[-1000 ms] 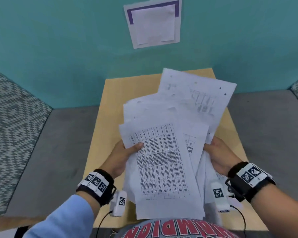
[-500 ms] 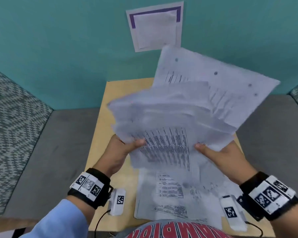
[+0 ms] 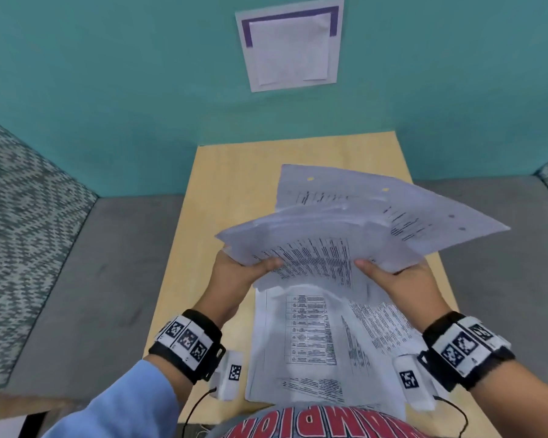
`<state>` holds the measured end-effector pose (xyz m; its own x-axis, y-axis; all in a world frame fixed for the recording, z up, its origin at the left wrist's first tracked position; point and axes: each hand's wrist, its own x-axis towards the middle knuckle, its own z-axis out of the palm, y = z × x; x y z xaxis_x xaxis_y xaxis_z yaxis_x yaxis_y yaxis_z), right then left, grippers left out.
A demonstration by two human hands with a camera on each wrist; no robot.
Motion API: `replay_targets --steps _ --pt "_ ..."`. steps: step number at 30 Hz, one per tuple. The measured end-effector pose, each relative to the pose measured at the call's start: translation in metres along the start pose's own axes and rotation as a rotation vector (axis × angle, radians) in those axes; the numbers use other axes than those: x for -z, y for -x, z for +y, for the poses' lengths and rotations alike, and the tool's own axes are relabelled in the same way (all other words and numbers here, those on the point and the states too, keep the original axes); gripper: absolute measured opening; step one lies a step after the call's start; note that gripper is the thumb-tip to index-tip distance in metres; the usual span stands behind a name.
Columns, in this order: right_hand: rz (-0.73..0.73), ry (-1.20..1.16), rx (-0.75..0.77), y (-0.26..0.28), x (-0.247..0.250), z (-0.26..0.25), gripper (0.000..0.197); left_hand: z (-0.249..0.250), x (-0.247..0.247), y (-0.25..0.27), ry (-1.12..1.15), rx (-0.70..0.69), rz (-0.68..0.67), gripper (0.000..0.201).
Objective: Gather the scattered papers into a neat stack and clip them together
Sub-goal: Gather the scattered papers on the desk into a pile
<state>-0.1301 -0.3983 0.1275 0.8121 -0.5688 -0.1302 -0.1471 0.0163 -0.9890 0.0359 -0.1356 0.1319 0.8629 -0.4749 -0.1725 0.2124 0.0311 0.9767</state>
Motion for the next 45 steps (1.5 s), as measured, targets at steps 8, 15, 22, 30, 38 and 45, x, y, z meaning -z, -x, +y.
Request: replay_targets --steps 8,15,22,30,38,45 --pt "-0.075 0.187 -0.12 -0.009 -0.002 0.018 0.04 -0.017 -0.001 -0.003 -0.194 0.08 -0.058 0.026" --pt "-0.049 0.098 -0.005 -0.01 0.003 0.02 0.031 -0.014 -0.004 -0.003 -0.134 0.119 -0.071 0.046" --pt "-0.009 0.118 0.033 -0.011 0.001 0.01 0.041 -0.002 -0.008 -0.004 -0.107 0.065 -0.021 0.034" --pt "-0.031 0.073 0.015 -0.013 -0.005 0.012 0.019 -0.011 -0.011 -0.005 -0.148 0.064 -0.039 0.027" --pt "-0.028 0.052 0.045 -0.008 -0.001 0.008 0.035 0.002 -0.01 -0.004 -0.132 0.035 -0.016 0.043" --pt "-0.011 0.051 0.048 -0.01 -0.008 -0.013 0.007 0.012 -0.011 -0.005 -0.1 0.013 0.034 0.031"
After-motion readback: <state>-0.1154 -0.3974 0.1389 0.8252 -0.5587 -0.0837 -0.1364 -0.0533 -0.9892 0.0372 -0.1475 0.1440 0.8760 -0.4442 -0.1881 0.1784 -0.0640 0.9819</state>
